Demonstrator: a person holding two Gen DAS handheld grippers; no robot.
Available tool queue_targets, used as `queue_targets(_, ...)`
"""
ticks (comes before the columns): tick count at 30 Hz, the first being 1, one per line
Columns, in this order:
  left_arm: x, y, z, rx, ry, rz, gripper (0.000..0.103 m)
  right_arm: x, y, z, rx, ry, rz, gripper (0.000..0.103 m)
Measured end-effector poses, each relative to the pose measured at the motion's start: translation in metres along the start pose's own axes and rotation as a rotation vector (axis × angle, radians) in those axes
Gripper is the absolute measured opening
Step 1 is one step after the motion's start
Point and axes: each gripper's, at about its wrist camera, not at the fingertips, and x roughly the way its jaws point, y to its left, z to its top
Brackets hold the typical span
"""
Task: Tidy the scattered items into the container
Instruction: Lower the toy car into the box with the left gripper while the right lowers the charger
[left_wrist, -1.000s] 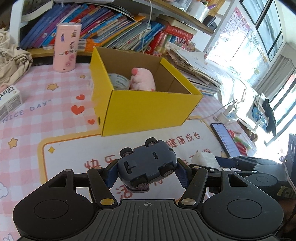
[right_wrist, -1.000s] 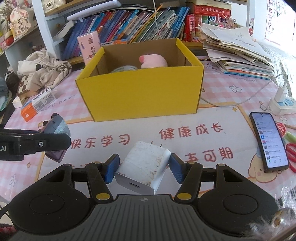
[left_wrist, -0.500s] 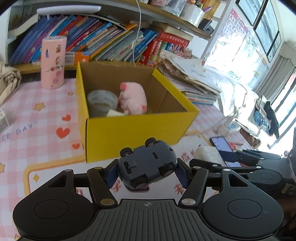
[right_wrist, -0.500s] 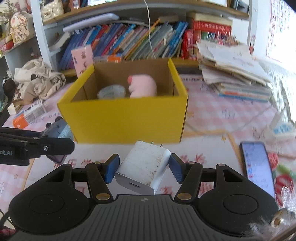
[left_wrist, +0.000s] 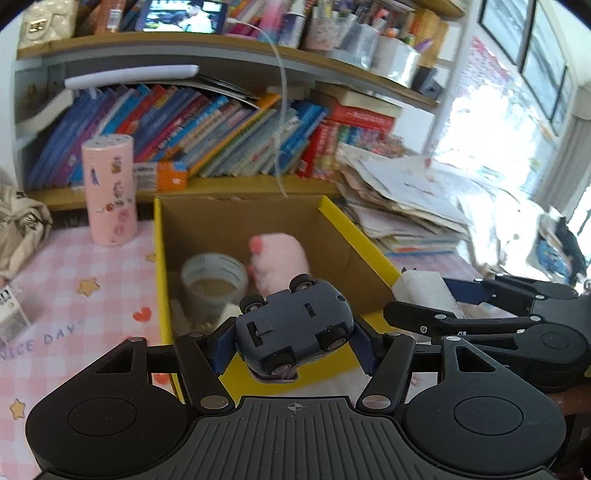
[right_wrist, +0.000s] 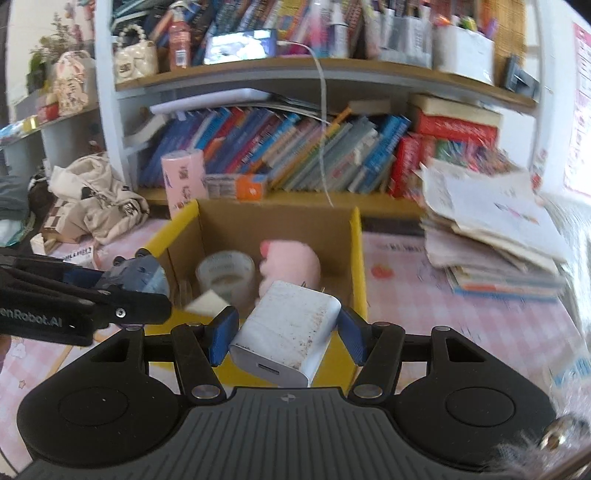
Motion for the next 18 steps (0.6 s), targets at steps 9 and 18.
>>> queue_targets(9, 0.028, 0.003, 0.024, 0.023, -0.012, 0.107, 0.063, 0.055, -0.002, 0.027, -0.122, 0.042, 0.081, 0.057)
queue_targets(18, 0.069, 0.011, 0.05, 0.067, 0.01, 0.17, 0.063, 0.109, -0.006, 0.04, -0.196, 0.14, 0.13, 0.057)
